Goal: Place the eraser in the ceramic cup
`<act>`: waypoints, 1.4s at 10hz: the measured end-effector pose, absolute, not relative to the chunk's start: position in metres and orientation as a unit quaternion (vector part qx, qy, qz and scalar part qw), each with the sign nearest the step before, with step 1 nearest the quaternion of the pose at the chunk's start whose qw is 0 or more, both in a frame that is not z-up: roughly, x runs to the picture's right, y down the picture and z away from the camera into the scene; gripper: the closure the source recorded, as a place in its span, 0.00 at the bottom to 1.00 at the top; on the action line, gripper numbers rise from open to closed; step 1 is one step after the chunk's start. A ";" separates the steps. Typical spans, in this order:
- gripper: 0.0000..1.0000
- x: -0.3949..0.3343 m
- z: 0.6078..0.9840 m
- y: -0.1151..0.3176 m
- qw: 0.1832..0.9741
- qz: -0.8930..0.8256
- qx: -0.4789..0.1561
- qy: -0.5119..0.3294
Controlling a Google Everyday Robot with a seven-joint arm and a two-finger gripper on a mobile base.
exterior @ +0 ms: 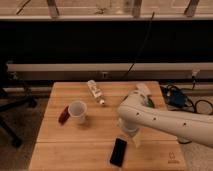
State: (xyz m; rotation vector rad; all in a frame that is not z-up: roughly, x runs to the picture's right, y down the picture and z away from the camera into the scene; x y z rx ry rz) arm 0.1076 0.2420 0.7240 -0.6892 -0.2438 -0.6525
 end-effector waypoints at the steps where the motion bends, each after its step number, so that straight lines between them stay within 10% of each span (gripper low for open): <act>1: 0.20 0.106 0.726 0.245 0.878 -0.325 -0.331 -0.121; 14: 0.20 0.100 0.737 0.282 0.846 -0.394 -0.322 -0.159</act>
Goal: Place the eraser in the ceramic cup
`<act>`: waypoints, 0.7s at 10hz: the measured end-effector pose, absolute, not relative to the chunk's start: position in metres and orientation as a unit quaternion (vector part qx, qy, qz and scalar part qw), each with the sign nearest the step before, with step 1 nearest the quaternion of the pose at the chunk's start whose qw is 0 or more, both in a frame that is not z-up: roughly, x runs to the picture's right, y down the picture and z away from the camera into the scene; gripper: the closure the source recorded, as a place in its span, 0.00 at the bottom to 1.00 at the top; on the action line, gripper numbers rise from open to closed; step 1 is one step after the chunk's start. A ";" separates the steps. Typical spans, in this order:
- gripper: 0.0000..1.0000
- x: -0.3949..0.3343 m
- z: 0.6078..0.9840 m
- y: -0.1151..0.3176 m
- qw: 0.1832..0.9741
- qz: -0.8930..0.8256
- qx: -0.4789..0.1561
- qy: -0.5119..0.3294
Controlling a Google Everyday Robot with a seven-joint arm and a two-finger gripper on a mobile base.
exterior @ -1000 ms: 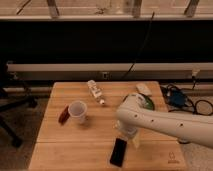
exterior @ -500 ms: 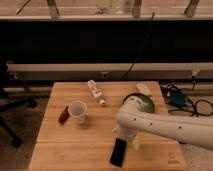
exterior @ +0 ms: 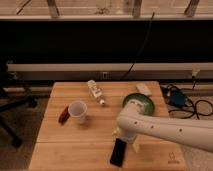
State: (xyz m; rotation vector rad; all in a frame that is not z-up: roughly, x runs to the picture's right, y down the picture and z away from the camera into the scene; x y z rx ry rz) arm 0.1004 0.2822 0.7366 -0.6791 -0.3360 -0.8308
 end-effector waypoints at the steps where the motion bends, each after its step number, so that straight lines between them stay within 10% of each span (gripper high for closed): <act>1: 0.20 0.101 0.737 0.284 0.845 -0.395 -0.321 -0.161; 7: 0.20 0.100 0.737 0.295 0.842 -0.402 -0.315 -0.172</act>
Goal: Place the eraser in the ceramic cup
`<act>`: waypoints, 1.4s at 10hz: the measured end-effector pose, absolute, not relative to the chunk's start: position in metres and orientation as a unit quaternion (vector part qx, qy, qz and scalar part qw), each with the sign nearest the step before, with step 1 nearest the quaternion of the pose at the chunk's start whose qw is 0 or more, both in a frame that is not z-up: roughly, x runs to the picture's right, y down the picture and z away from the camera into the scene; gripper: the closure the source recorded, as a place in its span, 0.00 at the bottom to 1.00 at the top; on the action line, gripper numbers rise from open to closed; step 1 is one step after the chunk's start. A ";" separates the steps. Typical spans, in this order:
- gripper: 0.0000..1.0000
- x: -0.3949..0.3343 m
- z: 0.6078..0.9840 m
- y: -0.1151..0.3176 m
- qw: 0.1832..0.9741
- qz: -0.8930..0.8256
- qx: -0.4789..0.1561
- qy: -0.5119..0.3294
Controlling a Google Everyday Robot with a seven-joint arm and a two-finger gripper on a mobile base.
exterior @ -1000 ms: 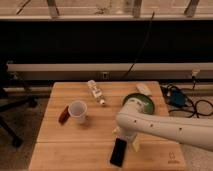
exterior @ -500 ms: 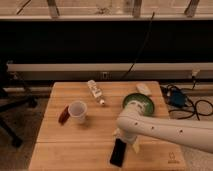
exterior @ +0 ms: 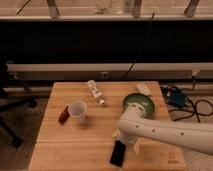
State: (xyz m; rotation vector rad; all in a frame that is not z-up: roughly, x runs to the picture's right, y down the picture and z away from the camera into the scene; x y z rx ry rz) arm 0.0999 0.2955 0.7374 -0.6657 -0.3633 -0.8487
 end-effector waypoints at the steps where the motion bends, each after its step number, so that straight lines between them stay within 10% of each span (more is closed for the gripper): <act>1: 0.20 0.101 0.737 0.297 0.842 -0.402 -0.315 -0.172; 12: 0.20 0.080 0.747 0.323 0.818 -0.435 -0.328 -0.183; 14: 0.32 0.079 0.749 0.326 0.814 -0.441 -0.331 -0.182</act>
